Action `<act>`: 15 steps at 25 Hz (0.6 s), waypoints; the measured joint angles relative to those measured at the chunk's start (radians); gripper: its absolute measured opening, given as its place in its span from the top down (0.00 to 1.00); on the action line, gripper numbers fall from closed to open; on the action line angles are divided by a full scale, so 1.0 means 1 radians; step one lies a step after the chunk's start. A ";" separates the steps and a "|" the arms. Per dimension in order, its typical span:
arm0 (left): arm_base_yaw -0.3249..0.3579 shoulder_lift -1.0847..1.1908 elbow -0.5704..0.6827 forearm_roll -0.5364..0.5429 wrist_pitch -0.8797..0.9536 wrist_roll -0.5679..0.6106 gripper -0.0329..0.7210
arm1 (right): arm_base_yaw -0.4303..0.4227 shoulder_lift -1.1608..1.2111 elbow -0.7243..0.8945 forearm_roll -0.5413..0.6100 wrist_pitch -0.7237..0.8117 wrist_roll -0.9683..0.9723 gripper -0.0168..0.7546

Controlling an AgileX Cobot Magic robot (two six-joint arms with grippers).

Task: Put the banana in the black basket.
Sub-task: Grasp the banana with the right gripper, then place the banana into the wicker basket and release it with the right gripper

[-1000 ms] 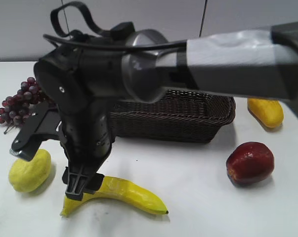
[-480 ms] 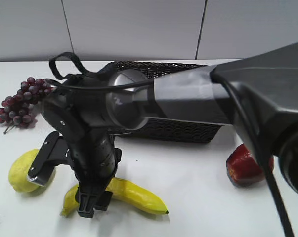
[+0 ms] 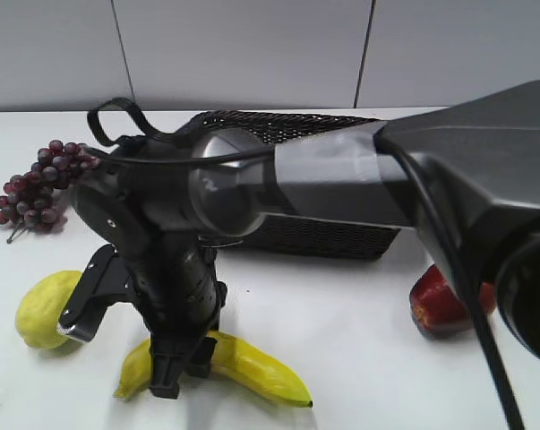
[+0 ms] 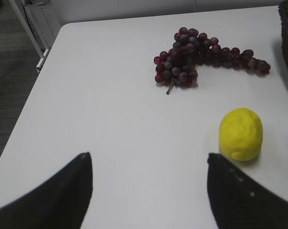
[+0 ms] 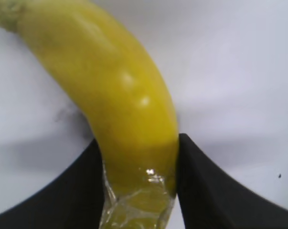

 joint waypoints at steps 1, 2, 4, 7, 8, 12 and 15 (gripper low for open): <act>0.000 0.000 0.000 -0.005 0.000 0.000 0.22 | 0.000 0.000 -0.016 -0.004 0.026 0.000 0.56; 0.000 0.000 0.000 -0.005 0.000 0.000 0.22 | 0.000 0.000 -0.038 -0.008 0.050 0.000 0.56; 0.000 0.000 0.000 -0.005 0.000 0.000 0.22 | 0.000 -0.001 -0.083 -0.023 0.080 0.000 0.56; 0.000 0.000 0.000 -0.005 0.000 0.000 0.22 | 0.000 -0.023 -0.160 -0.043 0.090 0.000 0.56; 0.000 0.000 0.000 0.000 0.000 0.000 0.22 | 0.000 -0.035 -0.181 -0.056 0.090 0.000 0.56; 0.000 0.000 0.000 -0.005 0.000 0.000 0.22 | 0.000 -0.075 -0.255 -0.208 0.092 0.000 0.56; 0.000 0.000 0.000 0.000 0.000 0.000 0.22 | -0.014 -0.098 -0.266 -0.342 0.094 0.000 0.56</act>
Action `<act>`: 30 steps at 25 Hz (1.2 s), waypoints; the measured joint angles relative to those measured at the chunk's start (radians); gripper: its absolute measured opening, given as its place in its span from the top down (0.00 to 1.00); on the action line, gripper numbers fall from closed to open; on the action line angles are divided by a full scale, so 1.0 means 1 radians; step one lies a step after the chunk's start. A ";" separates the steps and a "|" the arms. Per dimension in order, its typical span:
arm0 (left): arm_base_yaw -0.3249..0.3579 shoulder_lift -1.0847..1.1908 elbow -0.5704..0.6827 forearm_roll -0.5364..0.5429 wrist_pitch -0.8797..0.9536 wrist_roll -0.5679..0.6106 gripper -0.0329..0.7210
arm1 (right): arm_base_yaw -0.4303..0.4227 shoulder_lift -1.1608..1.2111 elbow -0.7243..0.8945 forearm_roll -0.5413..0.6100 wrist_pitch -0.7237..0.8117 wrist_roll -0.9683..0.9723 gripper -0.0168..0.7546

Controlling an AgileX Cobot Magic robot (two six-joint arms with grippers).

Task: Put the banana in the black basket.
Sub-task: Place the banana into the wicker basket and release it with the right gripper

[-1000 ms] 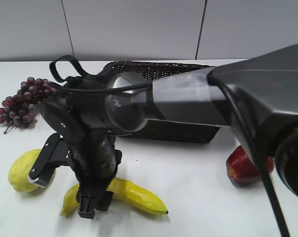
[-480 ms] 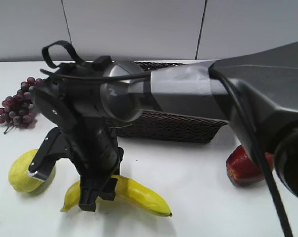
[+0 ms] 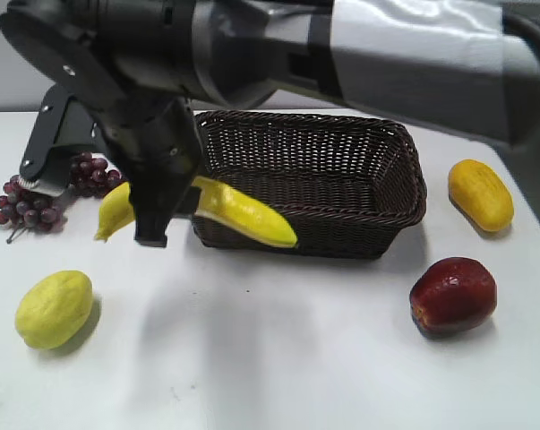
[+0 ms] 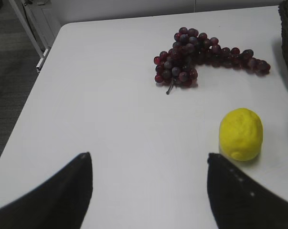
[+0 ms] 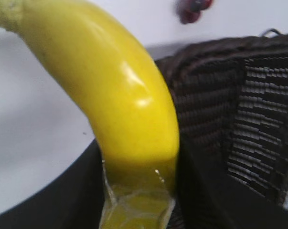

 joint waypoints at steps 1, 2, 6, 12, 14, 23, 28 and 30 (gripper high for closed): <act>0.000 0.000 0.000 -0.005 0.000 0.000 0.22 | -0.008 -0.002 -0.002 -0.032 0.000 0.000 0.56; 0.000 0.000 0.000 0.000 0.000 0.000 0.22 | -0.018 -0.004 -0.003 -0.054 0.000 0.000 0.56; 0.000 0.000 0.000 -0.005 0.000 0.000 0.22 | -0.087 -0.005 -0.003 -0.080 0.001 0.000 0.56; 0.000 0.000 0.000 -0.005 0.000 0.000 0.22 | -0.217 -0.005 -0.003 -0.086 -0.027 0.001 0.56; 0.000 0.000 0.000 -0.005 0.000 0.000 0.22 | -0.258 -0.005 -0.003 -0.086 -0.051 0.012 0.56; 0.000 0.000 0.000 -0.005 0.000 0.000 0.22 | -0.361 0.000 -0.003 -0.032 -0.234 0.167 0.56; 0.000 0.000 0.000 -0.005 0.000 0.000 0.22 | -0.378 0.036 -0.003 0.017 -0.241 0.176 0.56; 0.000 0.000 0.000 0.000 0.000 0.000 0.22 | -0.380 0.042 -0.003 0.027 -0.240 0.177 0.56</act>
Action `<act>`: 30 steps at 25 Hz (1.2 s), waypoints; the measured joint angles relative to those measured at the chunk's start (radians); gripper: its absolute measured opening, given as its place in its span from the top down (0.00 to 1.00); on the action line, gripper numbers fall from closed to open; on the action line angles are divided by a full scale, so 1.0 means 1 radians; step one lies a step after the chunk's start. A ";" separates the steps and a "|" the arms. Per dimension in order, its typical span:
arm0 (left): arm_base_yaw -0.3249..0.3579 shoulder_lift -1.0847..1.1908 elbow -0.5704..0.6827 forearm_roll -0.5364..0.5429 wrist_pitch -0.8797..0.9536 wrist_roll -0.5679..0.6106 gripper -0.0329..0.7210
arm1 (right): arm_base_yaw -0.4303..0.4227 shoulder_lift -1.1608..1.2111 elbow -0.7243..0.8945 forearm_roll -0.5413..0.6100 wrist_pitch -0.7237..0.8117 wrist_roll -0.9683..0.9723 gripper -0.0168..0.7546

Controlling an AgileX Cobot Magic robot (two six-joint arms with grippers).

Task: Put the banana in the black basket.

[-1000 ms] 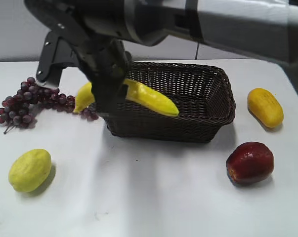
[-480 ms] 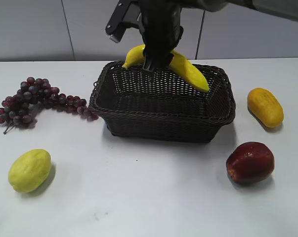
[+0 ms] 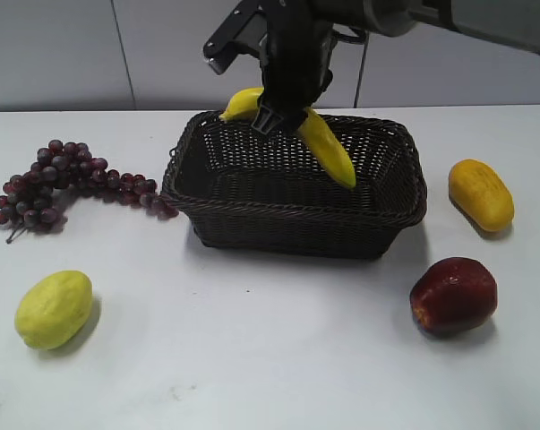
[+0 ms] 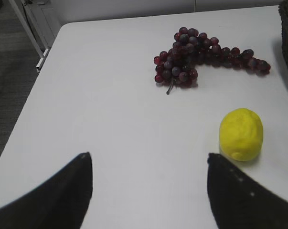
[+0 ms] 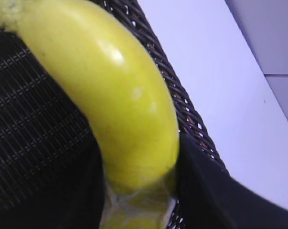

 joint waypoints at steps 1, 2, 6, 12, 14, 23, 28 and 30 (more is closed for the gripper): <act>0.000 0.000 0.000 0.000 0.000 0.000 0.22 | -0.001 0.000 0.000 0.001 0.000 0.000 0.56; 0.000 0.000 0.000 0.000 0.000 0.000 0.22 | -0.001 0.000 0.000 0.001 0.000 0.000 0.56; 0.000 0.000 0.000 0.000 0.000 0.000 0.22 | -0.001 0.000 0.000 0.008 0.005 0.001 0.28; 0.000 0.000 0.000 -0.005 0.000 0.000 0.22 | -0.005 0.000 0.000 0.013 0.042 0.067 0.19; 0.000 0.000 0.000 -0.005 0.000 0.000 0.22 | -0.022 -0.002 0.000 0.039 0.069 0.094 0.19; 0.000 0.000 0.000 -0.005 0.000 0.000 0.22 | -0.246 -0.079 0.000 0.150 0.223 0.112 0.19; 0.000 0.000 0.000 -0.005 0.000 0.000 0.22 | -0.392 -0.147 0.000 0.320 0.241 0.109 0.20; 0.000 0.000 0.000 -0.005 0.000 0.000 0.22 | -0.437 -0.180 0.011 0.330 0.241 0.109 0.20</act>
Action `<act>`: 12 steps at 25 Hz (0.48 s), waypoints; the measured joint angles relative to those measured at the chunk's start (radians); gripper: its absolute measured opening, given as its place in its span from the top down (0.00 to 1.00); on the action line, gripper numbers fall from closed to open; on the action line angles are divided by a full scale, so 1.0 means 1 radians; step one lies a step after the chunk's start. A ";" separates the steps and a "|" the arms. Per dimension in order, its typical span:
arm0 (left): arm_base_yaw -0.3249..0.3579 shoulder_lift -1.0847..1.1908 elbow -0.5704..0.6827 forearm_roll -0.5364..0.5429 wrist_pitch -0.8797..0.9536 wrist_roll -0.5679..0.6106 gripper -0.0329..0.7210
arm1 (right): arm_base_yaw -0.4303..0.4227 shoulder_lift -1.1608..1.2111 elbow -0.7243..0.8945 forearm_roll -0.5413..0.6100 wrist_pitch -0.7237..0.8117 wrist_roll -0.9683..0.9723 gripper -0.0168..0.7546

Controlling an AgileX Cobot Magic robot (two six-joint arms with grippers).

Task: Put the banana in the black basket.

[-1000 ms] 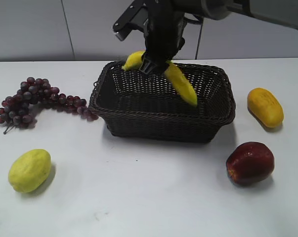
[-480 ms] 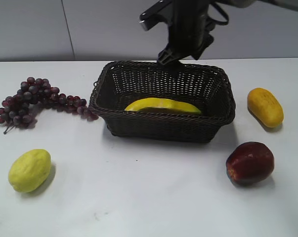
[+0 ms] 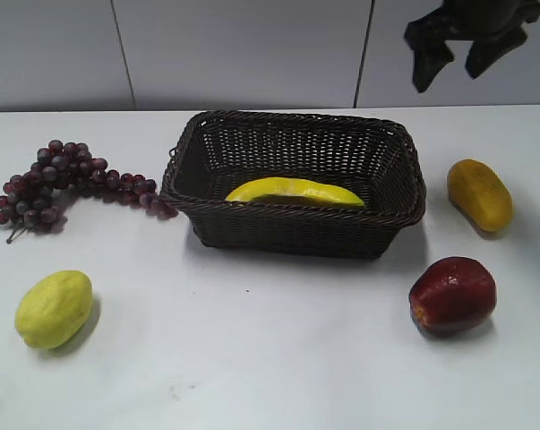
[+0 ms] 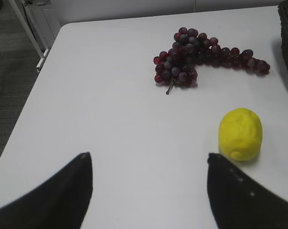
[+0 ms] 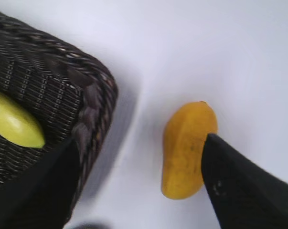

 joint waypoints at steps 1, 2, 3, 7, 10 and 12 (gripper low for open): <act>0.000 0.000 0.000 0.005 0.000 0.000 0.22 | -0.022 -0.022 0.013 0.006 0.000 0.000 0.20; 0.000 0.000 0.000 0.000 0.000 0.000 0.22 | -0.043 -0.044 0.030 0.008 0.000 0.000 0.21; 0.000 0.000 0.000 0.000 0.000 0.000 0.22 | -0.061 -0.065 0.046 0.008 0.000 0.000 0.21; 0.000 0.000 0.000 0.000 0.000 0.000 0.22 | -0.105 -0.172 0.153 0.000 0.001 -0.009 0.21; 0.000 0.000 0.000 0.005 0.000 0.000 0.22 | -0.108 -0.256 0.261 0.000 0.001 -0.032 0.21; 0.000 0.000 0.000 0.000 0.000 0.000 0.22 | -0.109 -0.321 0.346 0.006 0.001 -0.039 0.21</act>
